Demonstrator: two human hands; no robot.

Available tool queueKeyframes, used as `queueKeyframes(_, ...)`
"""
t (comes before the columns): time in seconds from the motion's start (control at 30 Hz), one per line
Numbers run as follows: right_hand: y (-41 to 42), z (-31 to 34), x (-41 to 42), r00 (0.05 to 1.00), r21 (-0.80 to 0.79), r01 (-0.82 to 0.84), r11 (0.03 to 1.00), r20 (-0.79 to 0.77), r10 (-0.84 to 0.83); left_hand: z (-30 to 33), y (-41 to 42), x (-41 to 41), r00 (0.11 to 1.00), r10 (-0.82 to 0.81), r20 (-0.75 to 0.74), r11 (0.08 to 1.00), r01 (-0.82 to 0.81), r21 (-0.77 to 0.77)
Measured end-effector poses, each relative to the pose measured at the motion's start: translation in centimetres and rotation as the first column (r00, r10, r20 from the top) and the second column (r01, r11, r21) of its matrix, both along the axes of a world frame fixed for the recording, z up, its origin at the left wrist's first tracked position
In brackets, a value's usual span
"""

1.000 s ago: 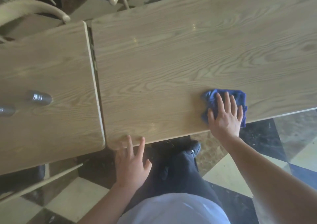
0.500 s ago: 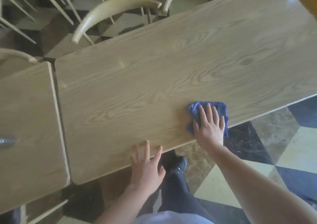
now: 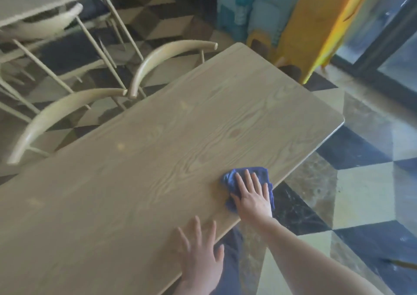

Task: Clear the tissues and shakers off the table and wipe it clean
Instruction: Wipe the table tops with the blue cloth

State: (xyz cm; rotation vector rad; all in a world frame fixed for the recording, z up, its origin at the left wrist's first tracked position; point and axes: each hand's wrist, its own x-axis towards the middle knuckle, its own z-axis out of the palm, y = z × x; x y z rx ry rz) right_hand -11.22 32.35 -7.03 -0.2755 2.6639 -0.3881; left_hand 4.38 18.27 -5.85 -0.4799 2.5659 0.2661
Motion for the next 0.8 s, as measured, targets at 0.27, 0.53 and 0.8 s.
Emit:
queueKeyframes(0.27, 9.9, 1.0, -10.8, 0.998, 0.120, 0.039, 0.992, 0.043, -0.045, -0.3, 4.3, -9.8, 0.999, 0.012, -0.039, 1.000, -0.012, 0.009)
queueKeyframes(0.53, 14.6, 2.0, -16.3, 0.989, 0.133, 0.002, 0.991, 0.147, -0.022, -0.2, 11.7, -21.2, 0.999, -0.031, 0.025, 0.994, 0.029, 0.107)
queueKeyframes(0.8, 20.0, 1.7, -23.4, 0.991, 0.148, 0.045, 0.988, 0.118, -0.062, -0.7, 15.1, -27.0, 0.996, -0.005, 0.094, 0.999, 0.000, 0.047)
